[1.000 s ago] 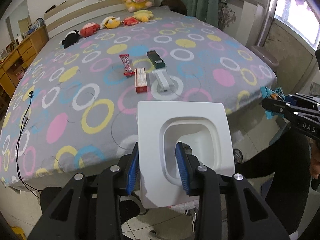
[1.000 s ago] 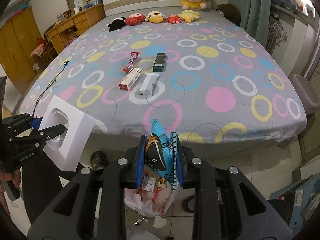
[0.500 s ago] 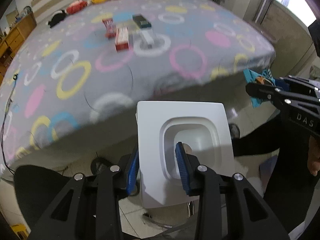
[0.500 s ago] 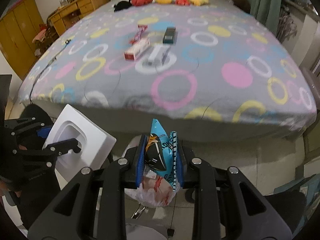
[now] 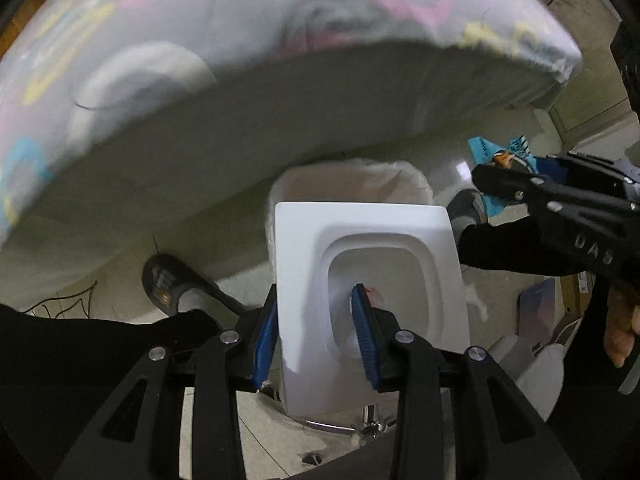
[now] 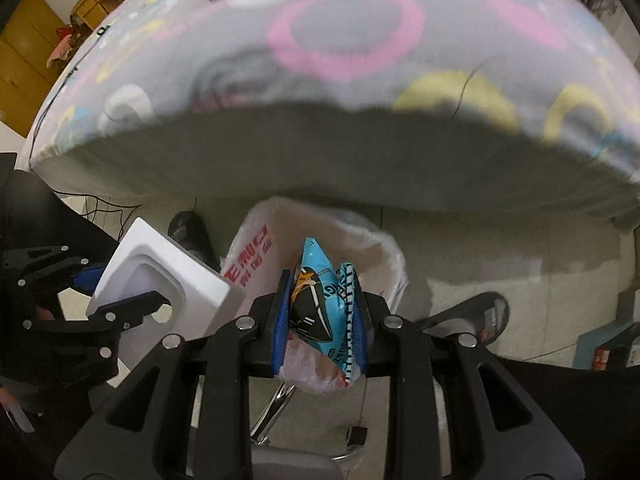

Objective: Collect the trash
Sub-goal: 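Open both grippers to drop the white box and teal wrapper into the bag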

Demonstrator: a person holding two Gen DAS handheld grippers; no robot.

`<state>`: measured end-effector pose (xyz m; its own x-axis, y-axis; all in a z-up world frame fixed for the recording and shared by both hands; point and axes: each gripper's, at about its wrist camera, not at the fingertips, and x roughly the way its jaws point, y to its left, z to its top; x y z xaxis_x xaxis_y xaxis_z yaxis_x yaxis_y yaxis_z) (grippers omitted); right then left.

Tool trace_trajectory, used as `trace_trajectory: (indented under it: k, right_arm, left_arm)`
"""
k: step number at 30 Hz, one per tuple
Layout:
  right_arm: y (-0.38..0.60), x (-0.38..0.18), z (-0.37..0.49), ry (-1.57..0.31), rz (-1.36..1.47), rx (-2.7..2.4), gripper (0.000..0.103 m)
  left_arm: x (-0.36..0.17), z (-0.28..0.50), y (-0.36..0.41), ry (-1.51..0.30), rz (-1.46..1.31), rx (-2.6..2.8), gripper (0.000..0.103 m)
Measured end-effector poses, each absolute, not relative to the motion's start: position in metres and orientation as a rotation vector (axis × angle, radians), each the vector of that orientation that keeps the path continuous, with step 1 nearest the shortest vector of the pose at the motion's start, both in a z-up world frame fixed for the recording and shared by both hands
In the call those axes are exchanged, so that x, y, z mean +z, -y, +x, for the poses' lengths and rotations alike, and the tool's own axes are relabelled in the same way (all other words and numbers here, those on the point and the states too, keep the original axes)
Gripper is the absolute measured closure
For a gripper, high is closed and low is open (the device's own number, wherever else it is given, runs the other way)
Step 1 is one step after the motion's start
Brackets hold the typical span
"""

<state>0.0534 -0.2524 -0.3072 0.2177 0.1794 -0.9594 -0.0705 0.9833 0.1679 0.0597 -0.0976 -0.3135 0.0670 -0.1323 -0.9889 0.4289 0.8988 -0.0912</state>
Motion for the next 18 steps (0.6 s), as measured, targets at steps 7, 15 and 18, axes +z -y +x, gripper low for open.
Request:
trace_trajectory:
  k: [7,15,18]
  right_arm:
    - [0.247,-0.339,0.062,-1.392,0.076,0.194,0.077]
    - [0.250,-0.367,0.068,-1.441,0.107,0.178,0.077]
    - [0.249,-0.373,0.070,-1.448,0.115,0.179,0.077]
  left_arm:
    - [-0.360,0.071,0.112,-1.543,0.265,-0.406,0.068]
    - [-0.401,0.077,0.113,-1.618,0.278,-0.367,0.067]
    - [-0.405,0.079,0.113,-1.623,0.281,-0.366,0.067]
